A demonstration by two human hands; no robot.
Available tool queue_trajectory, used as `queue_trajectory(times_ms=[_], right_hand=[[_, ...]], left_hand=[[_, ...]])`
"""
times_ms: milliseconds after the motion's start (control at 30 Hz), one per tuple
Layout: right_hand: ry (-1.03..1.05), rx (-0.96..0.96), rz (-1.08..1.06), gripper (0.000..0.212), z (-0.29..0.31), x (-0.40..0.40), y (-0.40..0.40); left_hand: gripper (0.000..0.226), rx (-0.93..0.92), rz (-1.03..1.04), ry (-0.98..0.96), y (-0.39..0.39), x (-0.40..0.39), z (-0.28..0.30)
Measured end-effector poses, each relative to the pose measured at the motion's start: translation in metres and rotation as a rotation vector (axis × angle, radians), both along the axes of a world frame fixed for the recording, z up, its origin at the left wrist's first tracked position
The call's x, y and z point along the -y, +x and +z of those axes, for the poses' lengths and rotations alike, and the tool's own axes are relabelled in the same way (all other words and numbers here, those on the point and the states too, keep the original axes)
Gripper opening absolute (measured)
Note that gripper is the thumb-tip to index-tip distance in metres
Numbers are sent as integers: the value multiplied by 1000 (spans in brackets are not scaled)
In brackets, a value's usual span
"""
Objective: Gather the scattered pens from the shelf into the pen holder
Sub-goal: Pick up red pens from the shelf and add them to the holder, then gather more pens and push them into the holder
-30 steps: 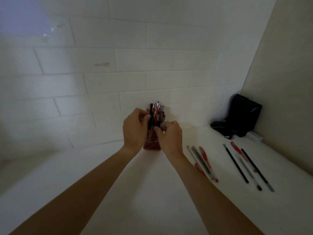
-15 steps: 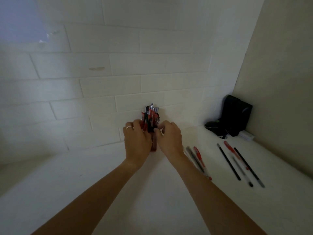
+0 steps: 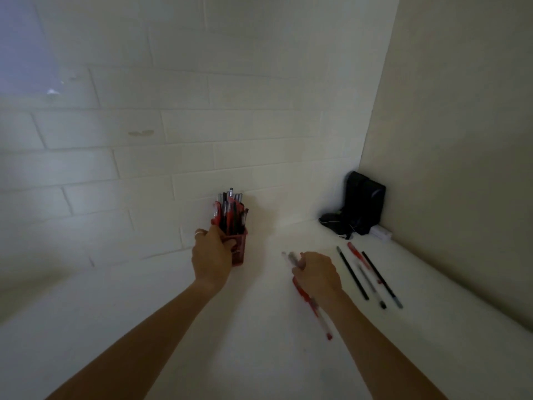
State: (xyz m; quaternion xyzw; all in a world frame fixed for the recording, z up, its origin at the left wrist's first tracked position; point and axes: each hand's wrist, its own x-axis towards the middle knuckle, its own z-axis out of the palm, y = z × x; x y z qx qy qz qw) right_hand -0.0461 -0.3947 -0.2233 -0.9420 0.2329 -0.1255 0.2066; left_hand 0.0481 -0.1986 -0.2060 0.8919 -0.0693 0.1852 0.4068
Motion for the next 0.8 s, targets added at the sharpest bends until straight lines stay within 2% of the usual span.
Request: queue_trajectory(times_ms=[133,367,467,533,567,633,733,800], right_hand=[[-16,-54,22,34,-9,-3,-7],[-18,-66,-2,33,-12,-10,-6],[-25,-85,-3,40,-13,-14,-5],[17,-106,3,56,-14,-19,-4],[55,-114,2,61,-14,-21,-3],[128,-114,-21,60,-13,-24,-2],[151,-133,-62,51,-9,-24,-3],[162,-121,-74,45,-7,-22,-5]], left_hand=[[16,-22,48,39,-5,1,1],[27,-48,-29,21,-7,-6,4],[43,163,71,31,-25,1,0],[40,326,64,130,-43,10,-7],[38,343,-4,155,-51,16,-13],[28,236,-183,163,-67,27,-24],[8,-138,-359,201,-77,41,-31],[16,-356,-428,179,-79,48,-26]])
